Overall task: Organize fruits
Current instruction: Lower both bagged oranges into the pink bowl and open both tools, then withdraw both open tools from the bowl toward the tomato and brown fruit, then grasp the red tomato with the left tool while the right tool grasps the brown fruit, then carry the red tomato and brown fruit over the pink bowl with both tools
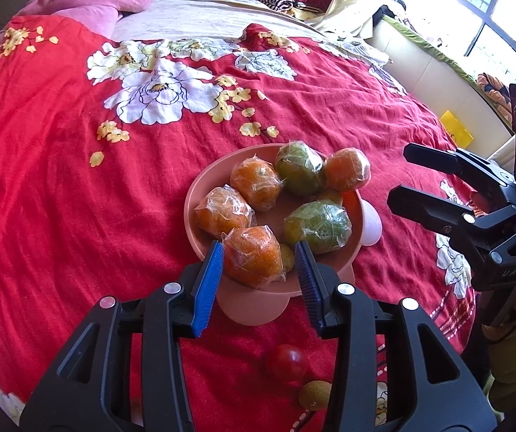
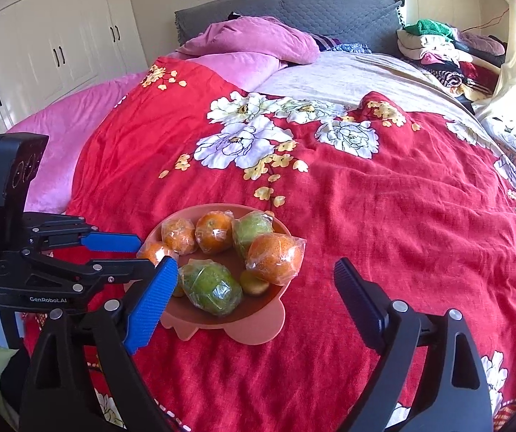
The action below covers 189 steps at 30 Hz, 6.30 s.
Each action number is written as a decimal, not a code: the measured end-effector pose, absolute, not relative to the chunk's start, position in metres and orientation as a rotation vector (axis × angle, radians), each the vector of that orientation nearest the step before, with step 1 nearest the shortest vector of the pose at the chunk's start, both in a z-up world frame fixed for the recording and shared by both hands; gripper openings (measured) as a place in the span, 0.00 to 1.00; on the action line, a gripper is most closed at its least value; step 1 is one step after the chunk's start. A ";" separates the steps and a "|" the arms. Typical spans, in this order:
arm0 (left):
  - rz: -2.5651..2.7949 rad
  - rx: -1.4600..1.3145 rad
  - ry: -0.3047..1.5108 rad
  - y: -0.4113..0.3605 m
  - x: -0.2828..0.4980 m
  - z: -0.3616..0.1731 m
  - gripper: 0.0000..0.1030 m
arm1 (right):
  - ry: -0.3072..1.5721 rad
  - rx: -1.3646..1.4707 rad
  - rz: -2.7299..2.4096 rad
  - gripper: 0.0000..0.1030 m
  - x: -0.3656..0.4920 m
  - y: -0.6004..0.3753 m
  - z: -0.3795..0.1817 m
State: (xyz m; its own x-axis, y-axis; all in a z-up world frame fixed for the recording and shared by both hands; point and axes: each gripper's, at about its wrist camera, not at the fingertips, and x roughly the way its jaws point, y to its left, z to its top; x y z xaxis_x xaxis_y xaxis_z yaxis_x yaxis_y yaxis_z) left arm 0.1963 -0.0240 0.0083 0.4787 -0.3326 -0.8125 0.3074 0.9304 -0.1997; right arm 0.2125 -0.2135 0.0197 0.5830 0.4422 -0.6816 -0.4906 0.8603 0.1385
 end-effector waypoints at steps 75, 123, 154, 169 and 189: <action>-0.236 -0.051 0.920 0.019 0.124 0.054 0.90 | 0.727 -0.165 0.653 0.95 0.089 -0.189 0.042; -0.342 -0.059 1.068 0.016 0.130 0.001 0.52 | 0.904 -0.204 0.772 0.31 0.102 -0.119 -0.048; -0.423 0.066 1.124 -0.036 0.144 -0.028 0.21 | 0.885 -0.063 0.662 0.24 0.120 -0.198 -0.025; -0.443 0.030 1.028 -0.036 0.152 0.019 0.21 | 0.823 -0.045 0.643 0.24 0.132 -0.208 0.001; -0.432 0.041 0.992 -0.050 0.199 0.038 0.21 | 0.769 -0.028 0.606 0.24 0.172 -0.223 0.018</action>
